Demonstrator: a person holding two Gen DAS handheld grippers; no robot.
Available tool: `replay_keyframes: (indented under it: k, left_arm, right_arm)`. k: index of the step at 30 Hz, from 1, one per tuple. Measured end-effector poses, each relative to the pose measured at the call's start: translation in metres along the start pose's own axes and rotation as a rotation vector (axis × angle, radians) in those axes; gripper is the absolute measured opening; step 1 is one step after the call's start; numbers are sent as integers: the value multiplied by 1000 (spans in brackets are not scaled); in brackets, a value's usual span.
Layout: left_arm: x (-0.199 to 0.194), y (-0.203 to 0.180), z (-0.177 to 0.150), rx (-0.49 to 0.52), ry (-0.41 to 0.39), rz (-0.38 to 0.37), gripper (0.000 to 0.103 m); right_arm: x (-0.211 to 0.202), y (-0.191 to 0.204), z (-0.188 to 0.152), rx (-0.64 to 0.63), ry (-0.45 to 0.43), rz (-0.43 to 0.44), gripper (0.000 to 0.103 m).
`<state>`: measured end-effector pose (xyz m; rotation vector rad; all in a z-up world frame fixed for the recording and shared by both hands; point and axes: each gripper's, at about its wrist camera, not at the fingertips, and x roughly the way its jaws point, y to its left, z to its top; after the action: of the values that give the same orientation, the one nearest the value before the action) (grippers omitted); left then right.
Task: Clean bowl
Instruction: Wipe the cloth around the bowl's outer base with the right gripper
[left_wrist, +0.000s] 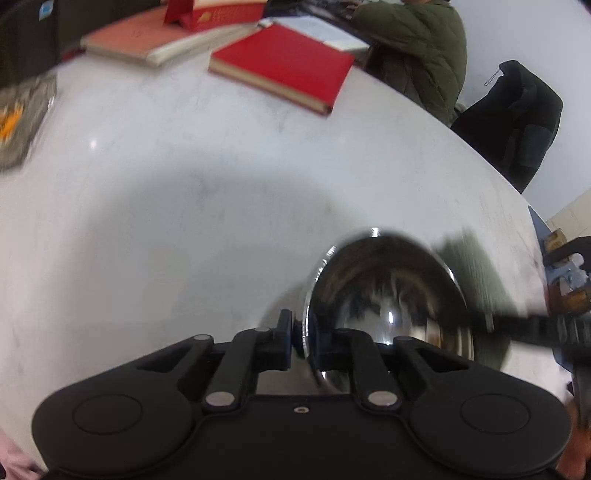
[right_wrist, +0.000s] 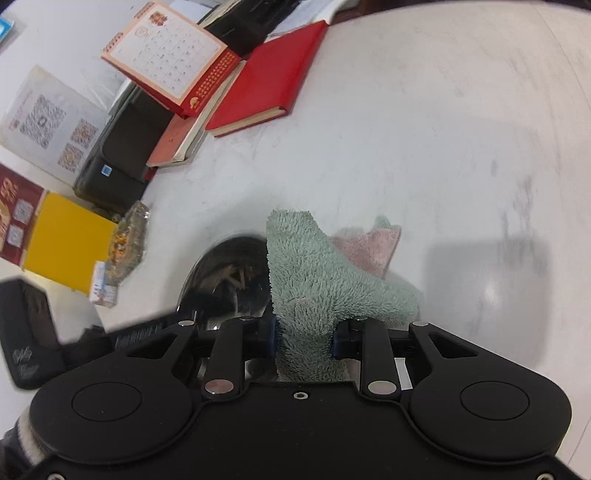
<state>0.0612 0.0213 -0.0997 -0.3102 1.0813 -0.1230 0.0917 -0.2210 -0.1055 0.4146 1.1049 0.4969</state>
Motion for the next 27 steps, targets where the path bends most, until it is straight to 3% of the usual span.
replay_keyframes:
  k: [4, 8, 9, 11, 12, 13, 17, 21, 24, 27]
  left_arm:
    - [-4, -8, -3, 75, 34, 15, 20]
    - [-15, -7, 16, 145, -31, 55, 38]
    - [-14, -7, 23, 168, -29, 56, 39]
    - [-4, -7, 30, 192, -8, 38, 36]
    - [1, -7, 32, 199, 2, 26, 20]
    - [7, -6, 32, 191, 21, 11, 16]
    - [12, -8, 22, 135, 30, 1, 14]
    - [10, -7, 10, 31, -3, 16, 15]
    - [10, -6, 8, -9, -2, 9, 16]
    - [10, -5, 9, -15, 1, 5, 16]
  right_arm:
    - [11, 13, 15, -107, 40, 0, 21]
    - [10, 25, 16, -206, 74, -7, 21]
    - [9, 26, 16, -214, 79, -8, 21]
    - [8, 27, 17, -233, 93, -11, 21]
    - [8, 27, 18, -241, 98, -12, 21]
    - [8, 28, 19, -249, 101, -13, 21]
    - [12, 34, 27, -286, 96, -24, 21]
    - [8, 45, 29, -335, 57, -33, 28]
    - [-8, 44, 22, -303, 15, -23, 40]
    - [-23, 36, 17, -240, -19, -15, 41]
